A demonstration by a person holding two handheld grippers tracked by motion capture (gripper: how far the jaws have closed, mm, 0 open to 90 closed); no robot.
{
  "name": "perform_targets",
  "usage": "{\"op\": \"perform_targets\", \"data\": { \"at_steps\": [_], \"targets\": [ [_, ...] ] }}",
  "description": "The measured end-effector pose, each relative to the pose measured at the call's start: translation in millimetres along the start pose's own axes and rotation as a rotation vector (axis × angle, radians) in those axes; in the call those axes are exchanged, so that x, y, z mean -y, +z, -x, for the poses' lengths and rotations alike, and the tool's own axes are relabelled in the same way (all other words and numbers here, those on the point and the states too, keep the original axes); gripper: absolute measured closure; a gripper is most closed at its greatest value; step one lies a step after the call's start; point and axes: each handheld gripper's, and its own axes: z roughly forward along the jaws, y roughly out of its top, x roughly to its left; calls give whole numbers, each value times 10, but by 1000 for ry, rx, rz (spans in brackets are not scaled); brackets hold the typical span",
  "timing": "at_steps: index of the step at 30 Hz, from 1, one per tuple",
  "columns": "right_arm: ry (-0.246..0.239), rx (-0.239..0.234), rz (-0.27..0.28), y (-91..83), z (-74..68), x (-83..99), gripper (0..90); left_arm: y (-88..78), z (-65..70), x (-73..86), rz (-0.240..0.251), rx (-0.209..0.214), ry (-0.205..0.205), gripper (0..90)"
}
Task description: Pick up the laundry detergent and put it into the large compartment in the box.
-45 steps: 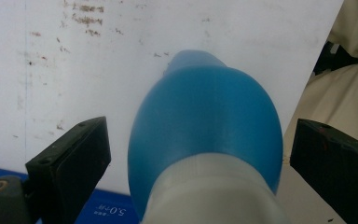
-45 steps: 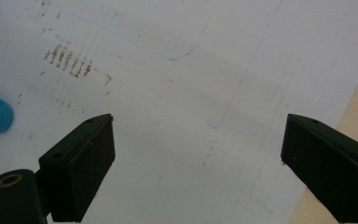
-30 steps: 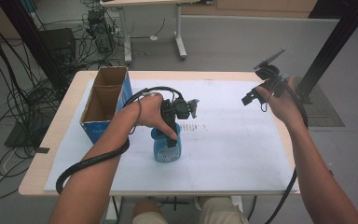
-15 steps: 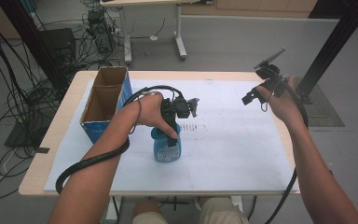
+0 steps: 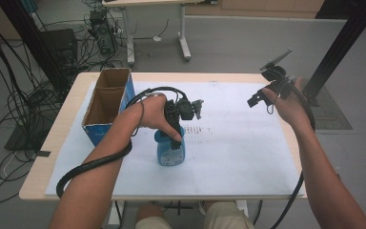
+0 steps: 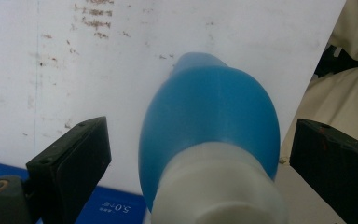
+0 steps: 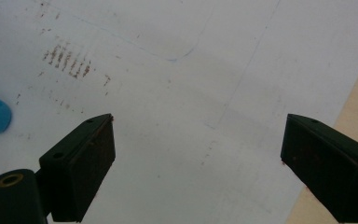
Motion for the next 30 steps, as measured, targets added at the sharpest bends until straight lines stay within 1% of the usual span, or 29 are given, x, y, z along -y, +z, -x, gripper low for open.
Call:
{"op": "perform_targets", "data": {
  "at_steps": [11, 12, 13, 30],
  "targets": [
    [4, 1, -4, 15, 11, 4, 101, -12, 4, 9, 1, -4, 2, 58],
    [5, 2, -4, 13, 9, 3, 101, -17, 2, -1, -6, -2, 2, 58],
    [6, 2, -3, 13, 9, 4, 101, -12, 7, 14, 2, -5, 1, 58],
    [13, 1, -1, 5, 37, 29, 101, -22, 20, 3, 5, -9, 3, 59]
  ]
}}
